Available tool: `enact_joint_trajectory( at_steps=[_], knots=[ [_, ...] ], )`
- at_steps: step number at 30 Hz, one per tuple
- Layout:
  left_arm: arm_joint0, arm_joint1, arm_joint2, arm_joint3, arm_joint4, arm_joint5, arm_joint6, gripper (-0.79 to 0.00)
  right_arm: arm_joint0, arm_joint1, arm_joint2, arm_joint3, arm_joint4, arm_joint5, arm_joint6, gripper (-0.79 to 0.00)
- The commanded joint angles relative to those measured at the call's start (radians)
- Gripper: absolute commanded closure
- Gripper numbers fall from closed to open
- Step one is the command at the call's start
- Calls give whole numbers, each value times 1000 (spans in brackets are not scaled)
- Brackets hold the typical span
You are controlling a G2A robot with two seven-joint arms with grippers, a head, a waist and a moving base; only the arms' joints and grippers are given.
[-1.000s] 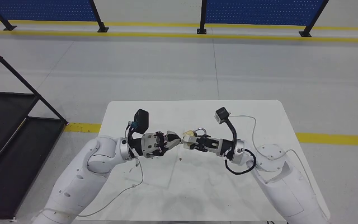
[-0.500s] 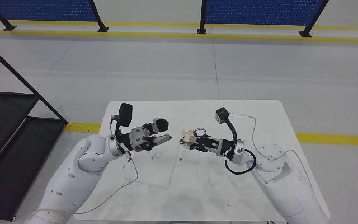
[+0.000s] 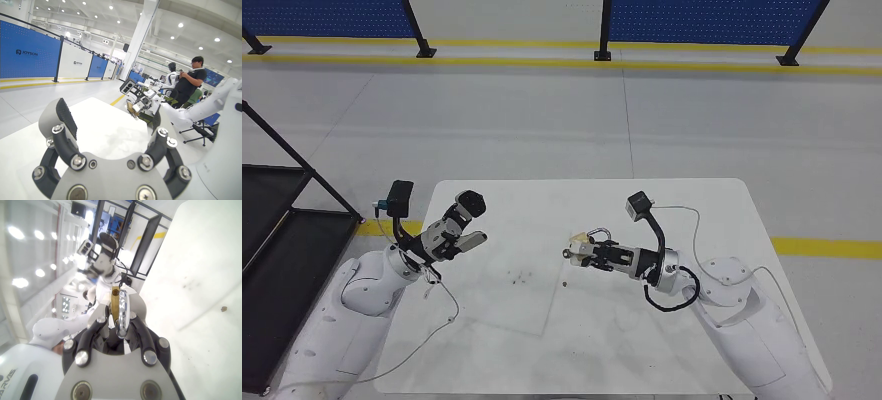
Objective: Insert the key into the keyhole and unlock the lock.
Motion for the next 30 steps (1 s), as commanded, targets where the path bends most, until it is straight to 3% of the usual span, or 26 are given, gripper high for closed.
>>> enact_joint_trajectory(
  at_steps=[1, 3, 5, 9, 14, 20, 28, 30],
  knots=[
    [0, 0, 0, 0, 1, 0, 0, -785, 0, 0, 0, 0, 0, 0, 0, 0],
    [0, 0, 0, 0, 1, 0, 0, -785, 1, 2, -2, 5, -43, 22, -11, 0],
    [0, 0, 0, 0, 1, 0, 0, -785, 7, 5, -33, -22, -223, 137, -63, 0],
    [0, 0, 0, 0, 1, 0, 0, -785, 52, -5, -144, -24, -429, 344, -63, 0],
    [0, 0, 0, 0, 1, 0, 0, -785, 121, -29, -255, 16, -538, 489, -40, 0],
    [0, 0, 0, 0, 1, 0, 0, -785, 187, -53, -369, 81, -662, 582, 17, 0],
    [0, 0, 0, 0, 1, 0, 0, -785, 242, -84, -445, 158, -698, 637, 91, -3],
    [0, 0, 0, 0, 1, 0, 0, -785, 254, -90, -456, 180, -696, 648, 111, -142]
  ],
)
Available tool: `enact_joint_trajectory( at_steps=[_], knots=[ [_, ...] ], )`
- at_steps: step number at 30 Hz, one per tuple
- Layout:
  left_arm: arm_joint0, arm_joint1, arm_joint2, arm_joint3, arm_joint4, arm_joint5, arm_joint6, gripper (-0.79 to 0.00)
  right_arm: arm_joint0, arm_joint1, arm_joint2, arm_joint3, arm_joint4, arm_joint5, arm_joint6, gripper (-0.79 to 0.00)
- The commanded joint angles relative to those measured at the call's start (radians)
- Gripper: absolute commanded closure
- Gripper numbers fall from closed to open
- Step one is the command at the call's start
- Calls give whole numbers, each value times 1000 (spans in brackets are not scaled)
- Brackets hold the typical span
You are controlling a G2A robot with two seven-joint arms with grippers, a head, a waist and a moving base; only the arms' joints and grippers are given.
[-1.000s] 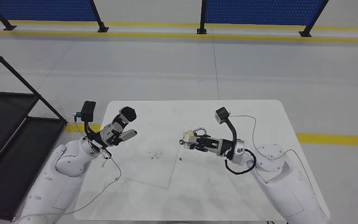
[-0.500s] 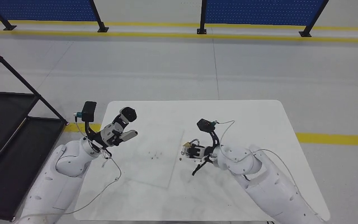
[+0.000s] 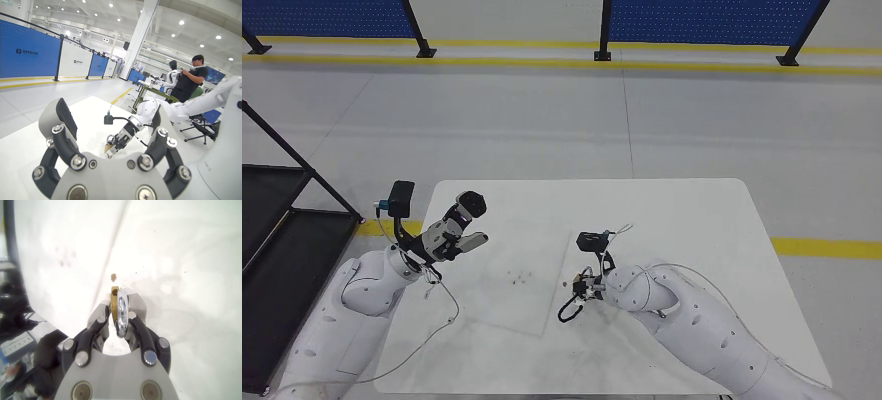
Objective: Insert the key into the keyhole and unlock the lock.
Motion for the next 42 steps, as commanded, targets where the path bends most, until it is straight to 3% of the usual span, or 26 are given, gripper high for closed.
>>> enact_joint_trajectory(
  at_steps=[1, 6, 17, 19, 20, 23, 32, 38, 42],
  knots=[
    [0, 0, 0, 0, 0, 0, 0, -785, 11, -6, -8, 19, 4, 9, 16, -154],
    [0, 0, 0, 0, 0, 0, 0, -785, 25, -20, -17, 51, 20, 21, 28, -314],
    [0, 0, 0, 0, 0, 0, 0, -785, 24, -33, -8, 64, 22, 20, 4, -403],
    [0, 0, 0, 0, 0, 0, 0, -785, 20, -33, -4, 54, 12, 22, -12, -526],
    [0, 0, 0, 0, 0, 0, 0, -785, 16, -33, 0, 43, 8, 23, -22, -631],
    [0, 0, 0, 0, 0, 0, 0, -785, 1, -28, 16, 8, -11, 35, -47, -785],
    [0, 0, 0, 0, 0, 0, 0, -785, -121, 11, 150, -230, -84, 48, -207, -785],
    [0, 0, 0, 0, 0, 0, 0, -785, -264, 42, 257, -414, -147, -50, -361, -785],
    [0, 0, 0, 0, 0, 0, 0, -785, -311, 50, 291, -459, -152, -84, -398, -785]
  ],
)
